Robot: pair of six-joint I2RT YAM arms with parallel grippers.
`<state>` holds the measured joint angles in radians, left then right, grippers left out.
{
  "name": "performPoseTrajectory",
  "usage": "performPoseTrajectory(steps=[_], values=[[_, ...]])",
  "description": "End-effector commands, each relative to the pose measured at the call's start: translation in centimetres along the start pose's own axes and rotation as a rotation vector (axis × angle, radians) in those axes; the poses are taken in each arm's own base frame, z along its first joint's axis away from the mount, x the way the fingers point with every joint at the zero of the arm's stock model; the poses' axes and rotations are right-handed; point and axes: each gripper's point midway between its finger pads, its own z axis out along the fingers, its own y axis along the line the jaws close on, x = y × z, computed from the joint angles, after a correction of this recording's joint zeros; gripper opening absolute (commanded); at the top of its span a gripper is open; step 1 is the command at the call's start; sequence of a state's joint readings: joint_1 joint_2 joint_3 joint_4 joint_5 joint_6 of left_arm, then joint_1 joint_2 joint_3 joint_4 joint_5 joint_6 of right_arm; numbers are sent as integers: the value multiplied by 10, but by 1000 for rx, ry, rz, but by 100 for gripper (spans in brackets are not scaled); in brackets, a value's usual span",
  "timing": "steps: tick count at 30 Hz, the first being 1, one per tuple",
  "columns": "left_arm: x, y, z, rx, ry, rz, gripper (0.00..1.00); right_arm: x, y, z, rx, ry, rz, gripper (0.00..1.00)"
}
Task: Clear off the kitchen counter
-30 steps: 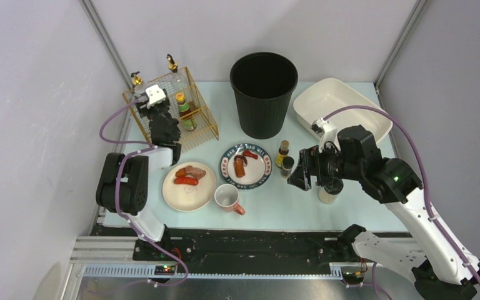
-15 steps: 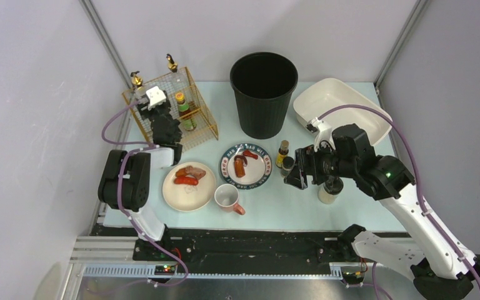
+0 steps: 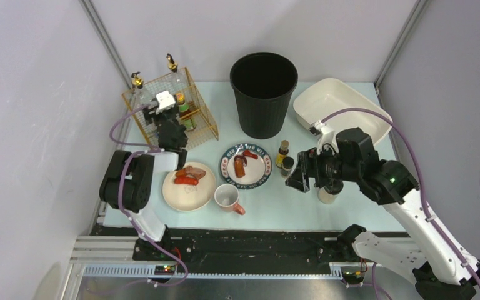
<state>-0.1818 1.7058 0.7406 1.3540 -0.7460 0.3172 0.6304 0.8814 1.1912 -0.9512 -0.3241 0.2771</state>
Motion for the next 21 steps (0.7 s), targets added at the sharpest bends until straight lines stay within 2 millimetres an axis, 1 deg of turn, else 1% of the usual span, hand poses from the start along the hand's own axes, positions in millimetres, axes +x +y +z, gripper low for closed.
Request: performPoseTrajectory(steps=[1, 8, 12, 13, 14, 15, 16, 17, 18, 19, 20, 21], values=[[-30, -1, -6, -22, -57, 16, 77, -7, 9, -9, -38, -52, -15, 81], [-32, -9, -10, -7, -42, 25, 80, -1, 10, -21, -35, -75, -14, 82], [-47, -16, -13, 7, -51, 27, 82, -1, 12, -25, -43, -88, -14, 82], [-53, -20, -16, 18, -51, 30, 83, -1, 13, -26, -46, -92, -12, 82], [-61, -20, -16, 13, -59, 33, 83, -1, 13, -27, -48, -96, -11, 81], [-64, -25, -19, 25, -55, 40, 84, -2, 15, -27, -54, -98, -12, 82], [-74, -24, -20, 19, -64, 37, 84, -2, 16, -28, -58, -102, -9, 82], [-76, -28, -23, 35, -55, 49, 85, -3, 18, -29, -69, -106, -10, 82], [-85, -27, -24, 32, -60, 41, 86, -4, 19, -30, -74, -110, -6, 82], [-87, -31, -28, 50, -47, 56, 87, -4, 21, -31, -81, -114, -5, 82], [-96, -29, -29, 46, -50, 40, 90, -5, 22, -32, -83, -120, -1, 82], [-97, -33, -33, 61, -36, 51, 91, -6, 22, -33, -83, -123, 0, 82]])
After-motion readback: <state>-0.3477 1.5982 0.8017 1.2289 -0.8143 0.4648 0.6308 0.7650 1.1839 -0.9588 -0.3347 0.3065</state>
